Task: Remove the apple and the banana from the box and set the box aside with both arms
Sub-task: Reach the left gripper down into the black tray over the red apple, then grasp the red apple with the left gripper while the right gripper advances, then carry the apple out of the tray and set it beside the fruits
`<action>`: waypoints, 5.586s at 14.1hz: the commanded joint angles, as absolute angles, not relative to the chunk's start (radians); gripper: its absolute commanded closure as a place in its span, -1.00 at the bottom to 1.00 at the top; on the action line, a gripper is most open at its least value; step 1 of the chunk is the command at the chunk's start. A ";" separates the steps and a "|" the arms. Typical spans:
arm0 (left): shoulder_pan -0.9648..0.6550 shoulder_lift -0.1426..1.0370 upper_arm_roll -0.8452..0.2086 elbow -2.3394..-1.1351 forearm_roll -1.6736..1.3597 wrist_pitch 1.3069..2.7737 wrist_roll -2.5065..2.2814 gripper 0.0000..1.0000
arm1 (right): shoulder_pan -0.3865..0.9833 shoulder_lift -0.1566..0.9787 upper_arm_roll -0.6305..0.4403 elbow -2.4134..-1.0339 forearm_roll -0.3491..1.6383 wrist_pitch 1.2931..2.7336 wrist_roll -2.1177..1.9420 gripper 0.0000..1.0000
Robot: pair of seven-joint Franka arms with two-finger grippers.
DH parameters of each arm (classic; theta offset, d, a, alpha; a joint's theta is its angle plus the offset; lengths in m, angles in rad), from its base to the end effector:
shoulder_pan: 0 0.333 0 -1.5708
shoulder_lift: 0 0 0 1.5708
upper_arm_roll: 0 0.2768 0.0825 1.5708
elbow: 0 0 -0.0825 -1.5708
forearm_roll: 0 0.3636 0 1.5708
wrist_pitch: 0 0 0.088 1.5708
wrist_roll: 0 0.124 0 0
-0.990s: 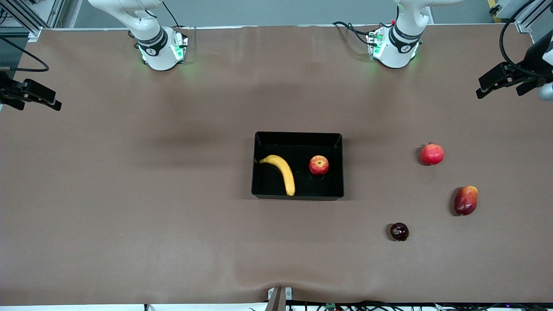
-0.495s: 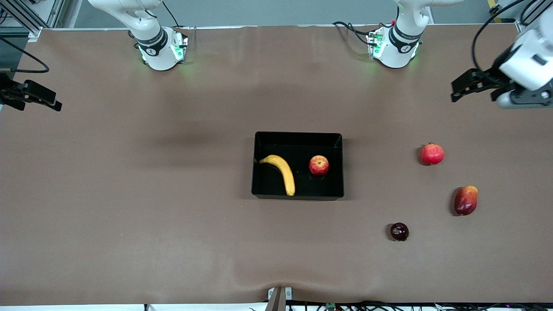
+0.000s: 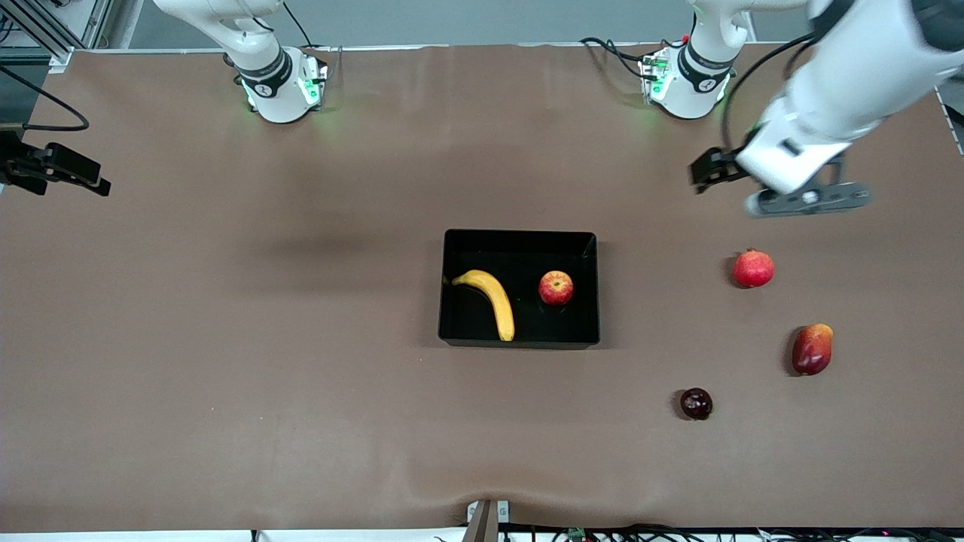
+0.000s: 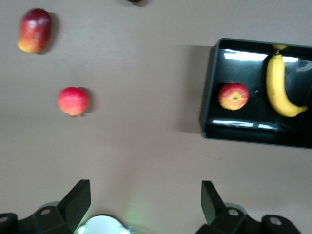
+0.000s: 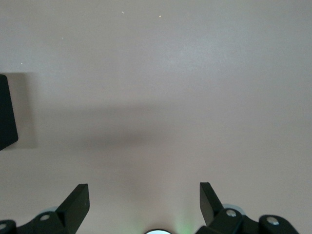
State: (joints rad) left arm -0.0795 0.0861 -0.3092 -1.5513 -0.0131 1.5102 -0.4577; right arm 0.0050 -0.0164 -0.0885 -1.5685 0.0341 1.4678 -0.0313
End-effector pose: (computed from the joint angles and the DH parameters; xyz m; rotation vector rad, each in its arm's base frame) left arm 0.5059 -0.2029 0.5278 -3.1186 -0.1068 0.2006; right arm 0.5158 -0.0390 0.5695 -3.0977 0.0775 0.1274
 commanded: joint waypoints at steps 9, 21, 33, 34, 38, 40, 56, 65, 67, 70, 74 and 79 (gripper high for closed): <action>-0.313 0.463 -0.316 -1.407 0.142 1.771 -0.776 -1.00 | 0.034 -0.014 -0.084 -1.566 0.034 1.470 0.003 -1.00; -0.376 0.670 -0.310 -1.477 0.172 1.987 -1.081 -1.00 | 0.054 -0.002 -0.084 -1.568 0.035 1.462 0.002 -1.00; -0.377 0.747 -0.307 -1.488 0.173 2.049 -1.537 -1.00 | 0.097 0.029 -0.084 -1.566 0.037 1.532 -0.005 -1.00; -0.379 0.753 -0.307 -1.488 0.175 2.054 -1.554 -1.00 | 0.098 0.029 -0.084 -1.566 0.037 1.532 -0.005 -1.00; -0.380 0.758 -0.304 -1.515 0.202 2.056 -1.560 -1.00 | 0.110 0.035 -0.084 -1.565 0.041 1.539 -0.008 -1.00; -0.380 0.767 -0.305 -1.516 0.215 2.060 -1.578 -1.00 | 0.118 0.035 -0.084 -1.563 0.041 1.531 -0.011 -1.00; -0.361 0.571 -0.316 -1.496 0.215 1.967 -1.513 1.00 | 0.195 0.072 -0.083 -1.565 0.049 1.528 0.005 -1.00; -0.129 0.448 -0.314 -1.514 0.206 1.770 -0.889 1.00 | 0.247 0.103 -0.084 -1.565 0.057 1.551 0.014 -1.00; -0.083 0.452 -0.313 -1.540 0.215 1.769 -0.790 1.00 | 0.250 0.103 -0.084 -1.566 0.057 1.548 0.063 -1.00; -0.020 0.462 -0.311 -1.577 0.273 1.772 -0.686 1.00 | 0.250 0.104 -0.083 -1.566 0.057 1.549 0.064 -1.00; 0.060 0.485 -0.314 -1.684 0.336 1.882 -0.655 1.00 | 0.256 0.123 -0.083 -1.562 0.058 1.572 0.069 -1.00; 0.109 0.508 -0.313 -1.818 0.334 2.058 -0.655 1.00 | 0.290 0.155 -0.083 -1.557 0.058 1.612 0.130 -1.00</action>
State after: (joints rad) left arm 0.0897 0.5198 -0.3040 -1.7639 0.3161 2.0104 -0.6613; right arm 0.2763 0.1362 -0.0749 -1.5714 0.0525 1.6019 0.1033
